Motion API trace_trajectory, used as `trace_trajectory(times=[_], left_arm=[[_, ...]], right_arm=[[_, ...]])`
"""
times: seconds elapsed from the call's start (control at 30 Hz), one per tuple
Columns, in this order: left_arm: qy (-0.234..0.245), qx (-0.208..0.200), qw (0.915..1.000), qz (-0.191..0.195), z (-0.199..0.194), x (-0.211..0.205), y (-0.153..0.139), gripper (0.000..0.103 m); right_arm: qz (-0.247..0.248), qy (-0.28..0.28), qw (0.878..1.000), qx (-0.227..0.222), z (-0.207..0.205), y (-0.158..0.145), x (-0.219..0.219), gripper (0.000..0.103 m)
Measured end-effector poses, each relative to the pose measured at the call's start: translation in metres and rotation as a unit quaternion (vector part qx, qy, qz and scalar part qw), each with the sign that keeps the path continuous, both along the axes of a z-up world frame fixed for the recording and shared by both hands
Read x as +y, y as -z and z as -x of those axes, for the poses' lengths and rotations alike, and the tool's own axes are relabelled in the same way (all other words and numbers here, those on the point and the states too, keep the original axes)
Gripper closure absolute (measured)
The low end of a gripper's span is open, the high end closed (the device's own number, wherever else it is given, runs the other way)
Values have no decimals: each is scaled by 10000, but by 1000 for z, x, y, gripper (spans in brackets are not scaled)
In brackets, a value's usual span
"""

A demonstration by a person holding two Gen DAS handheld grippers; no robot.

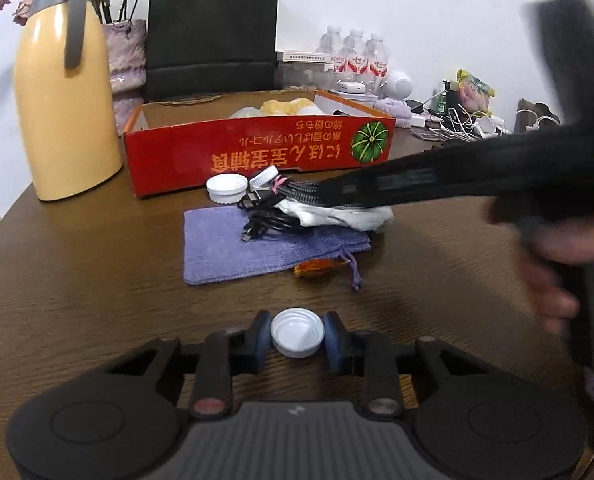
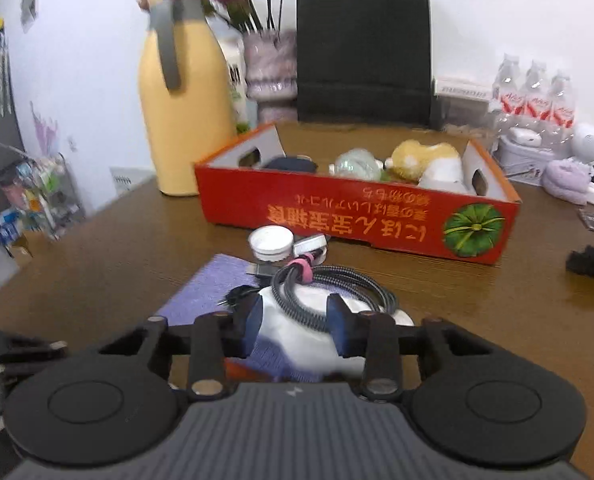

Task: Organize objects
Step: 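Grasp the braided black cable with the right tool while the left tool grasps a white cap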

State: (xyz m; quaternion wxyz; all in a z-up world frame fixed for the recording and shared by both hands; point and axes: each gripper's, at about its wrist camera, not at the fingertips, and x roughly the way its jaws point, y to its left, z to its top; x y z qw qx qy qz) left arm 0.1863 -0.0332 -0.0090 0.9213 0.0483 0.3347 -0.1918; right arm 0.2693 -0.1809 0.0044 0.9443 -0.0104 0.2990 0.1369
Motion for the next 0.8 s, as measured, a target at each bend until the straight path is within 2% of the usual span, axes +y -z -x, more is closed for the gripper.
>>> trace_trajectory(times=[0.07, 0.17, 0.23, 0.33, 0.43, 0.5, 0.57, 0.7, 0.73, 0.77, 0.8], left_arm=[[-11, -15, 10000, 19, 2, 3, 0, 76], [-151, -61, 9999, 57, 6, 8, -3, 76], [-255, -99, 9996, 59, 9, 11, -7, 76], [-332, -184, 9993, 53, 16, 13, -15, 76], [-297, -282, 9991, 80, 27, 15, -23, 76], [-254, -304, 9992, 69, 34, 14, -25, 76], [-230, -250, 9994, 29, 38, 12, -23, 76], [-233, -20, 9997, -20, 41, 9, -14, 76], [-245, 24, 9997, -49, 41, 9, -12, 76], [-250, 47, 9996, -82, 42, 9, -11, 76], [-234, 71, 9996, -120, 43, 9, -10, 76]], right_arm=[[110, -83, 9999, 57, -15, 10, 7, 73], [-27, -195, 9998, 44, -19, 11, 7, 90], [5, -164, 9999, -20, -13, 4, 6, 91], [86, -116, 9990, -428, 20, -17, 2, 92], [-195, -29, 9983, -557, 67, -34, -9, 92], [-127, -88, 9986, -507, 103, -35, -11, 92], [3, -169, 9996, -205, 131, -24, -9, 92], [290, -99, 9994, 174, 152, 0, -8, 91], [316, -57, 9994, 148, 154, 1, -8, 89], [296, -31, 9995, 69, 157, -1, -11, 81], [277, 1, 9996, -54, 159, -4, -13, 55]])
